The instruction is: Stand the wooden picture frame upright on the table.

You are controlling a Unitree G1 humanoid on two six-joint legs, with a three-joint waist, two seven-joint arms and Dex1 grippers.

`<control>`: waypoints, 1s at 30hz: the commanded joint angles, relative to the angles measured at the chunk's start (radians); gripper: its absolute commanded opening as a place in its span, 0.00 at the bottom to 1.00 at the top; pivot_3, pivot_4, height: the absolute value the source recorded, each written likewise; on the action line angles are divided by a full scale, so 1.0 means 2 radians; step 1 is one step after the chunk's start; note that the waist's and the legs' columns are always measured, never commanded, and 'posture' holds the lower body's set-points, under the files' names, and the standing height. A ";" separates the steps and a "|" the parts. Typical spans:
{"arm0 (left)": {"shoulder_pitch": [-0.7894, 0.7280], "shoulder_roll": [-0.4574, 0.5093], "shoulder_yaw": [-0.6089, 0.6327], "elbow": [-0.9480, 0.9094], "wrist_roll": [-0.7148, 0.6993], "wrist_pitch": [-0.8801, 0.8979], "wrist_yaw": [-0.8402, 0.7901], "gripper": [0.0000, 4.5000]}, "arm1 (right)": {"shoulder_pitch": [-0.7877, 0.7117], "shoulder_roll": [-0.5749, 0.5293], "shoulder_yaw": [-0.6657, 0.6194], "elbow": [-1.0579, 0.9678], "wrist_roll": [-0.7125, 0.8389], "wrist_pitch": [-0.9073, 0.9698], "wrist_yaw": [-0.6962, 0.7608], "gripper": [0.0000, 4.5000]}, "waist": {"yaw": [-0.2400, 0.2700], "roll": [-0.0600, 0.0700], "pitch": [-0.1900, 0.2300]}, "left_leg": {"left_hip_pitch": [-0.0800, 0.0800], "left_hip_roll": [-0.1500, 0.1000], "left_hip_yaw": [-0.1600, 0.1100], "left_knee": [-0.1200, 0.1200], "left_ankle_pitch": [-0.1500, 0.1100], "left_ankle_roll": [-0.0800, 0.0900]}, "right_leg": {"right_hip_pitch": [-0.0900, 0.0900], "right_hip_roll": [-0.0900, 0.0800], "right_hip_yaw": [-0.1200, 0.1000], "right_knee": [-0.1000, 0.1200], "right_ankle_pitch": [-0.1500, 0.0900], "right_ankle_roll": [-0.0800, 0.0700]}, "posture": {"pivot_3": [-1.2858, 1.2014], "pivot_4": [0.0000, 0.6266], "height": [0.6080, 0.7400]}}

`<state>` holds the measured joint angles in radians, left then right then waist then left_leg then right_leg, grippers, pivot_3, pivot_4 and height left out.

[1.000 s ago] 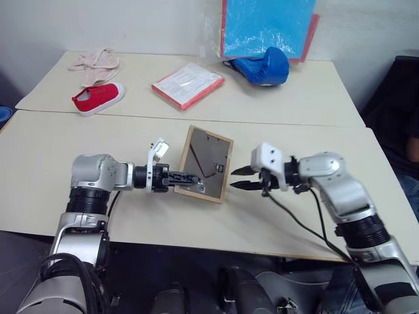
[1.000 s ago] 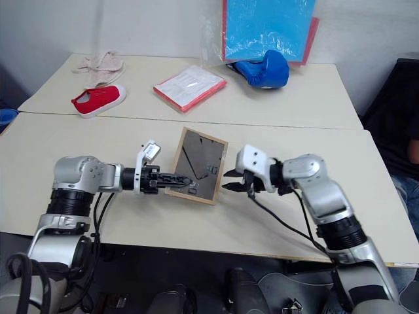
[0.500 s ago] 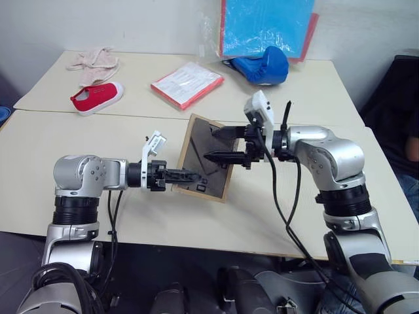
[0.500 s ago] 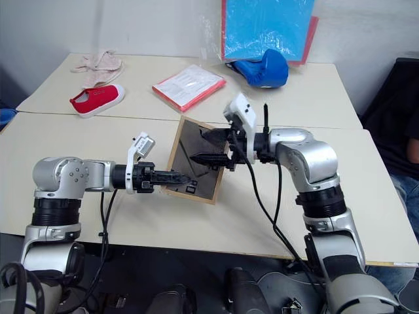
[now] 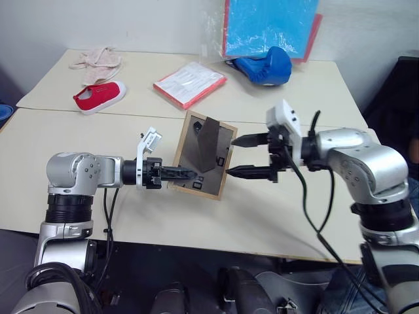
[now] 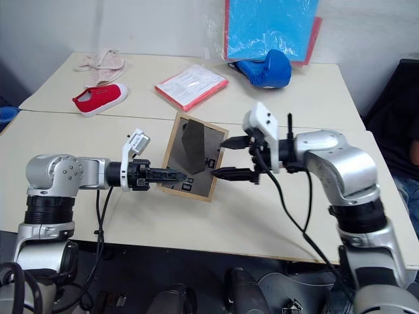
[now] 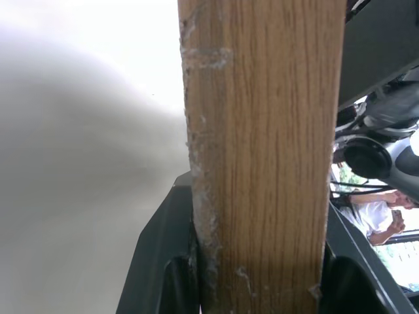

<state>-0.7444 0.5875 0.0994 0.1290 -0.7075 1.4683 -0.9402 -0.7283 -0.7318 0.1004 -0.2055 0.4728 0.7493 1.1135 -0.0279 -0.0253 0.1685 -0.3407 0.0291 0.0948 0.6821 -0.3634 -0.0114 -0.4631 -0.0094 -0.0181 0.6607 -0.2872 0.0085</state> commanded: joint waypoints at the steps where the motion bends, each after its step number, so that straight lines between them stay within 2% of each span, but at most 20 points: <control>1: -0.016 0.010 0.011 -0.008 -0.022 -0.005 -0.010 0.29 | 0.018 -0.021 -0.008 0.020 -0.081 -0.177 -0.004 1.00 | -0.002 0.000 0.000 | 0.000 0.000 0.000 0.000 0.000 0.000 | 0.000 0.000 0.000 0.000 0.000 0.000 | 0.52 0.24 1.00; 2: -0.018 0.011 0.011 -0.008 -0.023 -0.004 -0.010 0.29 | 0.024 -0.022 0.000 0.043 -0.126 -0.266 -0.020 1.00 | -0.003 0.000 0.000 | 0.000 0.000 0.000 0.000 0.000 0.000 | 0.000 0.000 0.000 0.000 0.000 0.000 | 0.52 0.24 1.00; 5: -0.023 0.013 0.010 -0.007 -0.028 0.000 -0.012 0.29 | 0.024 -0.016 0.031 0.153 -0.293 -0.622 -0.133 1.00 | -0.005 -0.001 0.000 | 0.001 0.000 0.001 0.000 0.000 0.000 | 0.000 0.001 0.001 0.000 0.000 0.000 | 0.52 0.24 1.00; 6: -0.025 0.013 0.010 -0.007 -0.029 0.001 -0.011 0.29 | 0.017 -0.011 0.038 0.187 -0.331 -0.705 -0.166 1.00 | -0.005 -0.001 0.000 | 0.001 0.000 0.001 0.000 0.000 -0.001 | 0.000 0.001 0.001 0.000 0.000 0.000 | 0.52 0.24 1.00; 8: -0.029 0.013 0.010 -0.005 -0.033 0.005 -0.012 0.29 | -0.010 -0.003 0.054 0.245 -0.456 -0.845 -0.283 1.00 | -0.009 -0.001 0.001 | 0.001 0.000 0.001 0.000 0.000 -0.001 | 0.000 0.001 0.001 0.000 0.000 0.000 | 0.52 0.24 1.00; 10: -0.033 0.015 0.010 -0.003 -0.036 0.008 -0.013 0.29 | -0.037 -0.002 0.072 0.284 -0.588 -0.914 -0.408 1.00 | -0.013 -0.001 0.001 | 0.001 0.000 0.002 0.000 0.001 -0.001 | 0.000 0.001 0.002 0.001 0.000 0.000 | 0.52 0.24 1.00; 13: -0.035 0.019 0.006 -0.009 -0.041 0.008 -0.014 0.29 | -0.073 0.015 0.094 0.324 -0.703 -0.915 -0.567 1.00 | -0.015 -0.001 0.001 | 0.001 0.000 0.002 0.000 0.001 -0.001 | -0.001 0.001 0.002 0.001 0.000 0.000 | 0.52 0.24 1.00; 16: -0.035 0.022 0.006 -0.013 -0.048 0.015 -0.016 0.29 | -0.105 0.035 0.115 0.363 -0.753 -0.896 -0.658 1.00 | -0.016 -0.001 0.001 | 0.002 0.000 0.003 0.000 0.001 -0.002 | -0.001 0.001 0.003 0.002 0.000 0.000 | 0.52 0.24 1.00; 19: -0.033 0.026 0.005 -0.015 -0.051 0.017 -0.016 0.29 | -0.129 0.045 0.143 0.393 -0.788 -0.888 -0.716 0.86 | -0.016 -0.001 0.001 | 0.002 0.000 0.003 0.000 0.001 -0.002 | -0.001 0.001 0.003 0.003 0.000 0.000 | 0.52 0.24 1.00; 25: -0.031 0.029 0.012 -0.010 -0.056 0.010 -0.012 0.29 | -0.146 0.051 0.184 0.413 -0.824 -0.872 -0.796 0.42 | -0.015 -0.001 0.001 | 0.002 0.000 0.003 0.000 0.001 -0.002 | -0.001 0.001 0.003 0.003 0.000 0.000 | 0.52 0.24 1.00; 28: -0.032 0.040 0.029 -0.006 -0.063 0.010 -0.012 0.50 | -0.156 0.052 0.197 0.423 -0.829 -0.871 -0.822 0.36 | -0.017 -0.001 0.001 | 0.002 0.000 0.003 0.000 0.001 -0.002 | -0.001 0.001 0.003 0.003 0.000 0.000 | 0.52 0.24 1.00; 30: -0.031 0.055 0.041 -0.007 -0.068 0.010 -0.014 0.64 | -0.165 0.050 0.202 0.428 -0.826 -0.874 -0.832 0.27 | -0.019 -0.001 0.001 | 0.002 0.000 0.003 0.000 0.001 -0.002 | -0.001 0.001 0.003 0.003 0.000 0.000 | 0.52 0.24 1.00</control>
<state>-0.7843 0.6631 0.1320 0.1365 -0.8192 1.5019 -0.9597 -1.0246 -0.6329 0.5085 0.6622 -1.1979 -0.9951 -0.5137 -0.0661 -0.0269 0.1699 -0.3358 0.0295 0.1019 0.6817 -0.3610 -0.0155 -0.4644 -0.0066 -0.0112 0.6669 -0.2877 0.0076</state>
